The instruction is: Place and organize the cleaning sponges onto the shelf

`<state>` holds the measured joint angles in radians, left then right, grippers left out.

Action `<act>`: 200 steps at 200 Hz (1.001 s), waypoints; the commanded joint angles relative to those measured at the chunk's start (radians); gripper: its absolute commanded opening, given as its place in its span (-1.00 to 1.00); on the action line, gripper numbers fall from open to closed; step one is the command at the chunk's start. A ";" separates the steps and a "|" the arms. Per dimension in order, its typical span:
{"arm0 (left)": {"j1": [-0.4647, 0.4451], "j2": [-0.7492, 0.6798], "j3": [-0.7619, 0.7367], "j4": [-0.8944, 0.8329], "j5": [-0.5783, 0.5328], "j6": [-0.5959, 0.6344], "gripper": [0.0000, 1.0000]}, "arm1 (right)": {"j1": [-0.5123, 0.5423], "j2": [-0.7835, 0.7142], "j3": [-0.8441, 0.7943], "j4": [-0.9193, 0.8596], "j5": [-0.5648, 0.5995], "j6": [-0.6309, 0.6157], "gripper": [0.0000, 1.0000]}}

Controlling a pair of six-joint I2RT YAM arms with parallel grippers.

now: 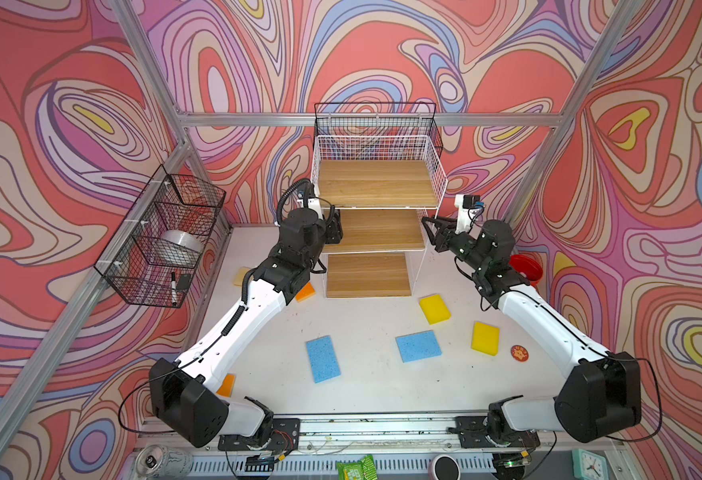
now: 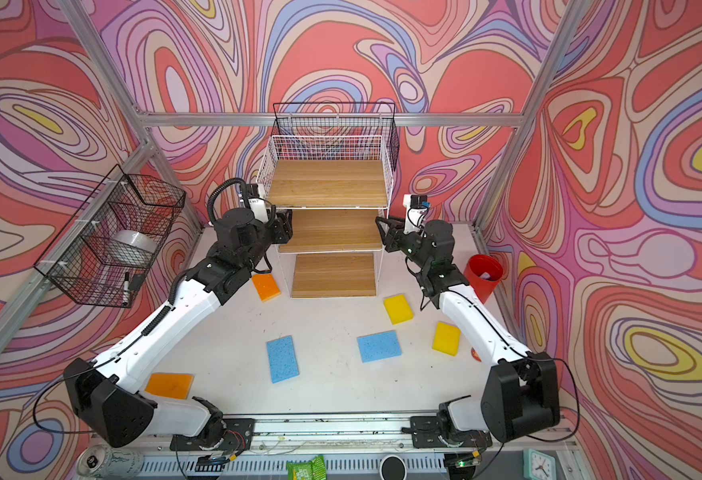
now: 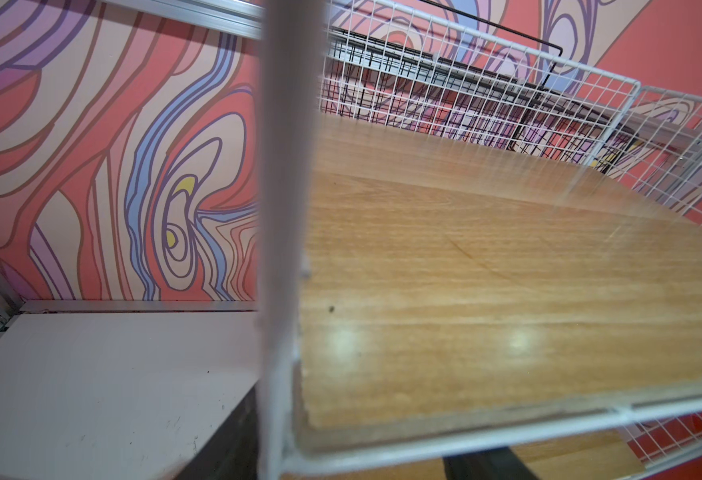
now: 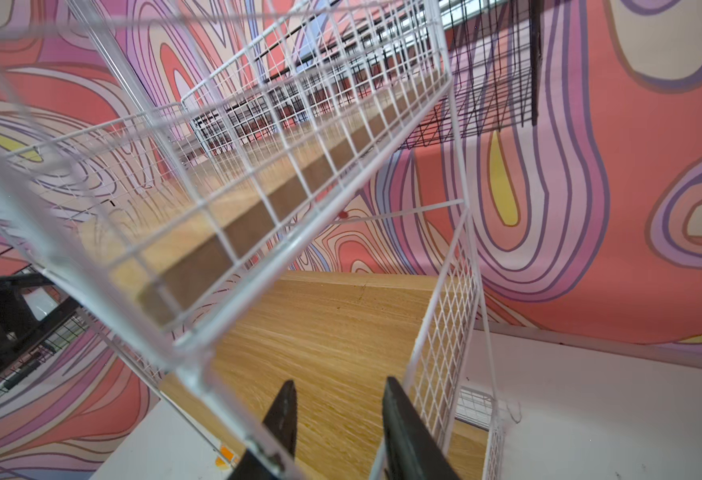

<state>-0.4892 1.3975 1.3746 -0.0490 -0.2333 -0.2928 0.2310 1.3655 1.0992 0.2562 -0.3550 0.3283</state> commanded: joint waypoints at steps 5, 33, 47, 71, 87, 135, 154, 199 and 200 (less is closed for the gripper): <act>0.009 -0.014 0.009 -0.042 0.025 -0.003 0.24 | 0.006 -0.038 0.032 -0.022 0.011 0.002 -0.38; 0.007 -0.010 0.034 -0.057 0.029 0.001 0.24 | 0.010 -0.047 0.047 -0.041 0.019 -0.003 -0.34; 0.009 -0.007 0.046 -0.063 0.033 0.004 0.25 | 0.010 -0.048 0.052 -0.049 0.026 -0.006 -0.26; 0.008 0.000 0.074 -0.069 0.032 0.010 0.24 | 0.011 -0.046 0.069 -0.060 0.030 -0.008 -0.32; 0.008 0.008 0.102 -0.080 0.035 0.017 0.20 | 0.011 -0.043 0.085 -0.061 0.025 -0.006 -0.45; 0.008 0.018 0.136 -0.092 0.045 0.018 0.06 | 0.014 -0.034 0.131 -0.079 0.020 -0.011 -0.66; 0.009 0.020 0.145 -0.096 0.045 0.021 0.05 | 0.016 -0.035 0.142 -0.087 0.022 -0.017 -0.66; 0.007 0.025 0.166 -0.110 0.054 0.024 0.19 | 0.018 -0.028 0.168 -0.108 0.024 -0.026 -0.40; 0.007 0.025 0.167 -0.111 0.054 0.024 0.22 | 0.018 -0.029 0.168 -0.109 0.024 -0.026 -0.38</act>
<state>-0.4835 1.4101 1.4815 -0.2142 -0.2085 -0.2646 0.2436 1.3392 1.2152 0.1200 -0.3389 0.3027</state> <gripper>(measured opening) 0.531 0.223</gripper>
